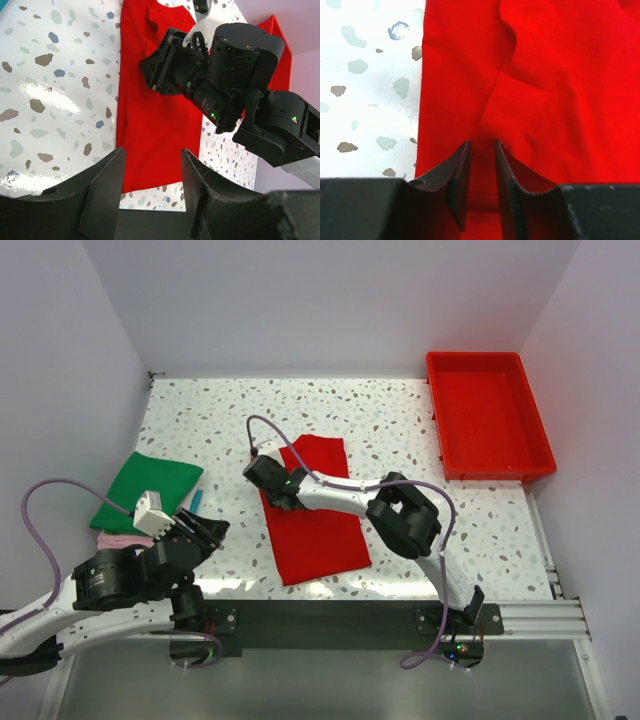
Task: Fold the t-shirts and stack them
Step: Fold the tshirt
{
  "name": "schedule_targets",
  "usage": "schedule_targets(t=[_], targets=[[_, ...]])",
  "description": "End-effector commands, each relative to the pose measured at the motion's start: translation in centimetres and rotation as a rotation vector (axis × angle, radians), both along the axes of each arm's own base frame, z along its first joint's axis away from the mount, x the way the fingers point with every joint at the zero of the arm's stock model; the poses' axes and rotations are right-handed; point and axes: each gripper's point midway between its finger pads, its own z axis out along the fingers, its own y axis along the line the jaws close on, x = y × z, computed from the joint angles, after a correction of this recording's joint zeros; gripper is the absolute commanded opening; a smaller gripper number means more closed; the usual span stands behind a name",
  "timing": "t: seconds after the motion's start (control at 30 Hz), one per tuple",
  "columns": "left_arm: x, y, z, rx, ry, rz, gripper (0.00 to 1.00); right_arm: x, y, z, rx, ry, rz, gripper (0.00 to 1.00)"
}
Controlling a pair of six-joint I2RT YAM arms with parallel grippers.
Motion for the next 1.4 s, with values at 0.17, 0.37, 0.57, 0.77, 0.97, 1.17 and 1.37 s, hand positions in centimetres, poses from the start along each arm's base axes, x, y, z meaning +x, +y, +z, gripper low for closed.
schedule_targets(t=[0.17, 0.37, 0.57, 0.77, 0.97, 1.17, 1.37], targets=[[0.4, 0.7, 0.5, 0.015, -0.028, 0.027, 0.53, 0.6, 0.8, 0.2, 0.003, -0.019, -0.007, 0.28], [0.4, 0.7, 0.5, 0.02, -0.028, 0.026, 0.53, 0.3, 0.6, -0.7, -0.007, 0.0, -0.003, 0.26], [0.4, 0.8, 0.6, 0.019, -0.031, 0.03, 0.53, 0.3, 0.7, 0.9, 0.027, -0.016, -0.006, 0.18], [0.4, 0.8, 0.7, 0.015, -0.031, 0.029, 0.53, 0.3, 1.3, 3.9, 0.111, -0.031, 0.009, 0.12], [0.3, 0.9, 0.5, 0.013, -0.03, 0.029, 0.53, 0.1, 1.3, 5.5, 0.194, -0.014, 0.013, 0.09], [0.2, 1.1, 0.4, 0.01, -0.03, 0.028, 0.53, 0.1, 1.3, 6.0, 0.249, 0.016, 0.009, 0.06], [0.2, 1.2, 0.5, 0.002, -0.032, 0.031, 0.53, 0.2, 1.2, 5.9, 0.292, 0.054, 0.01, 0.01]])
